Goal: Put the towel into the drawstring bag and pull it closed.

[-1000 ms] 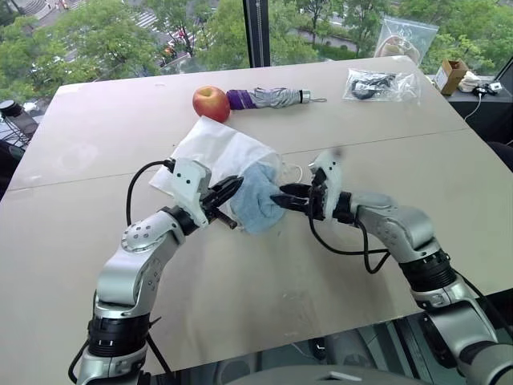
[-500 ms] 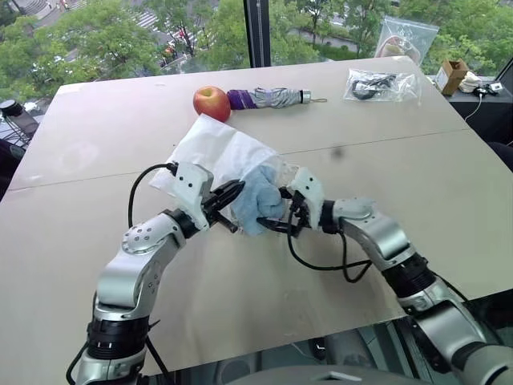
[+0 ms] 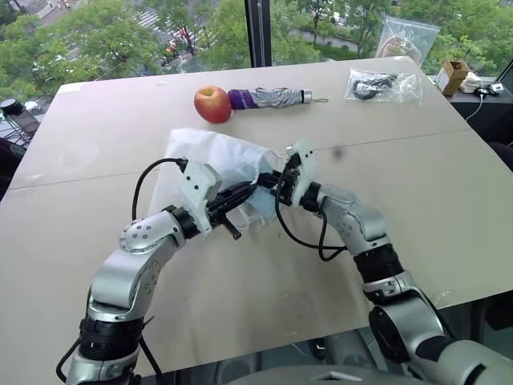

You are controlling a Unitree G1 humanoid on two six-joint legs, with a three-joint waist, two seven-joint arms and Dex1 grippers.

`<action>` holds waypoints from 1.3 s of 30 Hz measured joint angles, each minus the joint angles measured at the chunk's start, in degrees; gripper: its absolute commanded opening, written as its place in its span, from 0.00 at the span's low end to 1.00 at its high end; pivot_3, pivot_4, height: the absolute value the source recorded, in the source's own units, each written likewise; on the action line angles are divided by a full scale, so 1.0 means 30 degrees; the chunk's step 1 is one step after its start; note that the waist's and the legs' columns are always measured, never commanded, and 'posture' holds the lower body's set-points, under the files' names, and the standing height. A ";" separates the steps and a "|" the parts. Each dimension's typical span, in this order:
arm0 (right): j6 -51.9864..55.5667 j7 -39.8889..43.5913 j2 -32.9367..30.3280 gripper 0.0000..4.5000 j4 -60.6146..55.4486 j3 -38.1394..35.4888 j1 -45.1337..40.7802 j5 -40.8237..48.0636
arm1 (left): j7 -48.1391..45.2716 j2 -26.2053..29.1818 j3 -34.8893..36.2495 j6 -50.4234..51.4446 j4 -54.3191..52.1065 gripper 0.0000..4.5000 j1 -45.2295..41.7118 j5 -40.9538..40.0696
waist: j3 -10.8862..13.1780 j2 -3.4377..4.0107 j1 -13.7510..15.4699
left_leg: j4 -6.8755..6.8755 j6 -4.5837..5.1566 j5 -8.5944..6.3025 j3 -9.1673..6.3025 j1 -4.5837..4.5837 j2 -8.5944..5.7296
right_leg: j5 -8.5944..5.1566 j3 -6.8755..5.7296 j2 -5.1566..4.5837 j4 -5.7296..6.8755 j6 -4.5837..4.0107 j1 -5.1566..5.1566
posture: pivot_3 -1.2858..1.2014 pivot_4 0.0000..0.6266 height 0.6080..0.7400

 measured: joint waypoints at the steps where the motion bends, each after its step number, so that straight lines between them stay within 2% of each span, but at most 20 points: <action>1: 0.0787 -0.0348 0.0645 0.02 0.0014 -0.0626 -0.0249 0.0800 | -0.0176 0.0008 0.0005 0.0114 -0.0209 0.00 -0.0021 -0.0370 | 0.0000 0.0000 -0.0026 | 0.0000 0.0000 0.0000 -0.0002 0.0000 0.0003 | 0.0001 0.0000 0.0001 0.0004 -0.0002 -0.0003 | 0.52 0.24 1.00; 5: 0.3238 -0.2860 0.0864 0.02 0.0856 -0.2964 -0.0495 0.4316 | -0.0598 0.0011 -0.0045 0.0725 -0.0661 0.00 -0.0252 -0.1613 | -0.0003 -0.0002 0.0171 | -0.0001 0.0000 0.0001 -0.0023 -0.0002 -0.0019 | 0.0002 -0.0024 -0.0021 0.0001 -0.0005 0.0014 | 0.52 0.24 1.00; 7: 0.3742 -0.4859 0.0887 0.02 0.1943 -0.4839 -0.0540 0.6259 | -0.0615 0.0023 -0.0025 0.1063 -0.0710 0.00 -0.0338 -0.2095 | -0.0001 0.0000 0.0221 | 0.0009 -0.0002 0.0002 0.0002 -0.0005 -0.0034 | 0.0003 -0.0002 -0.0029 0.0000 -0.0005 0.0014 | 0.52 0.24 1.00; 9: 0.3725 -0.7906 0.0906 0.02 0.3399 -0.7121 -0.1093 0.9649 | -0.0624 0.0118 -0.0048 0.1238 -0.0726 0.00 -0.0418 -0.2205 | 0.0002 0.0002 0.0181 | 0.0011 -0.0002 0.0004 0.0013 -0.0005 -0.0035 | 0.0010 0.0008 -0.0029 0.0000 -0.0013 0.0013 | 0.52 0.24 1.00; 10: 0.3622 -0.9485 0.0906 0.20 0.3787 -0.8183 -0.1388 1.1482 | -0.0608 0.0253 -0.0040 0.1246 -0.0724 0.00 -0.0417 -0.2181 | 0.0002 0.0003 0.0123 | 0.0010 -0.0002 0.0004 0.0007 -0.0005 -0.0032 | 0.0010 0.0004 -0.0026 0.0001 -0.0013 0.0013 | 0.52 0.24 1.00; 11: 0.3509 -1.0693 0.0905 0.26 0.4033 -0.8738 -0.1738 1.2699 | -0.0579 0.0302 -0.0035 0.1237 -0.0724 0.00 -0.0423 -0.2161 | 0.0003 0.0005 0.0057 | 0.0008 -0.0001 0.0003 0.0006 -0.0005 -0.0029 | 0.0010 0.0002 -0.0021 0.0001 -0.0013 0.0011 | 0.52 0.24 1.00; 13: 0.3268 -1.2206 0.0904 0.48 0.4032 -0.8787 -0.2032 1.3903 | -0.0417 0.0313 -0.0170 0.0962 -0.0581 0.00 -0.0626 -0.1680 | 0.0002 0.0004 -0.0098 | 0.0001 0.0001 0.0002 0.0005 0.0001 -0.0013 | 0.0009 0.0003 0.0002 0.0001 -0.0012 0.0011 | 0.52 0.24 1.00; 14: 0.3222 -1.2873 0.0902 0.58 0.3977 -0.8667 -0.2073 1.4225 | -0.0179 0.0384 -0.0255 0.0574 -0.0319 0.00 -0.0864 -0.1032 | 0.0003 0.0005 -0.0133 | -0.0003 0.0002 0.0002 0.0002 0.0003 -0.0001 | 0.0008 0.0003 0.0019 0.0002 -0.0013 0.0008 | 0.52 0.24 1.00; 16: 0.3214 -1.3322 0.0874 0.74 0.3310 -0.7592 -0.2048 1.3602 | 0.0453 0.0637 -0.0518 -0.0545 0.0794 0.00 -0.1312 0.0645 | 0.0015 0.0026 -0.0144 | -0.0012 0.0003 0.0003 0.0004 0.0000 0.0013 | 0.0007 0.0005 0.0042 0.0013 -0.0013 -0.0017 | 0.52 0.24 1.00; 21: 0.4820 -1.1352 0.0593 0.74 -0.1421 -0.2219 -0.0946 1.0649 | 0.1870 0.0673 -0.0680 -0.3294 0.4143 0.00 -0.2737 0.3931 | 0.0003 0.0012 -0.0059 | -0.0065 0.0003 0.0003 -0.0010 -0.0008 0.0039 | 0.0006 -0.0012 0.0053 0.0008 -0.0015 -0.0039 | 0.52 0.24 1.00; 22: 0.4994 -1.1186 0.0572 0.74 -0.1573 -0.1890 -0.0736 1.0523 | 0.1904 0.0642 -0.0662 -0.3452 0.4195 0.00 -0.2788 0.4036 | 0.0003 0.0012 -0.0029 | -0.0066 0.0003 0.0003 -0.0011 -0.0018 0.0036 | 0.0006 -0.0017 0.0045 0.0007 -0.0014 -0.0039 | 0.52 0.24 1.00; 29: 0.5095 -0.7338 -0.4409 0.74 -0.5156 0.2206 0.0907 0.5793 | 0.2018 -0.0563 -0.0877 -0.4766 0.5568 0.00 -0.3463 0.4661 | -0.0006 -0.0008 0.0327 | -0.0041 0.0000 0.0005 0.0043 -0.0047 -0.0127 | 0.0005 0.0027 -0.0115 -0.0031 0.0006 -0.0036 | 0.52 0.24 1.00; 30: 0.5118 -0.6961 -0.4683 0.74 -0.5329 0.2465 0.1096 0.5382 | 0.2210 -0.0761 -0.0843 -0.4909 0.5654 0.00 -0.3698 0.4685 | -0.0014 -0.0024 0.0332 | -0.0040 0.0001 0.0005 0.0028 -0.0045 -0.0125 | 0.0006 0.0014 -0.0115 -0.0022 0.0006 -0.0034 | 0.52 0.24 1.00; 33: 0.4704 -0.7379 -0.3644 0.74 -0.4804 0.2225 0.1411 0.4414 | 0.2440 -0.1217 -0.0736 -0.5178 0.5663 0.00 -0.4538 0.4588 | -0.0013 -0.0023 0.0281 | -0.0040 0.0001 0.0005 0.0015 -0.0022 -0.0094 | 0.0007 0.0009 -0.0080 0.0016 0.0003 -0.0037 | 0.52 0.24 1.00; 36: 0.4067 -0.9332 -0.1504 0.74 -0.3280 -0.0202 0.1146 0.4131 | 0.2362 -0.1336 -0.0579 -0.5297 0.5636 0.00 -0.4526 0.4429 | -0.0012 -0.0023 0.0210 | -0.0041 0.0000 0.0006 0.0000 -0.0013 -0.0040 | 0.0011 0.0006 -0.0026 0.0033 -0.0005 -0.0038 | 0.52 0.24 1.00; 39: 0.4052 -0.9438 -0.1206 0.74 -0.3056 -0.1019 0.0942 0.4013 | 0.2234 -0.1364 -0.0465 -0.5285 0.5419 0.00 -0.4161 0.4011 | -0.0012 -0.0021 0.0198 | -0.0041 -0.0001 0.0005 0.0004 -0.0019 -0.0034 | 0.0010 0.0002 -0.0026 0.0021 -0.0006 -0.0037 | 0.52 0.24 1.00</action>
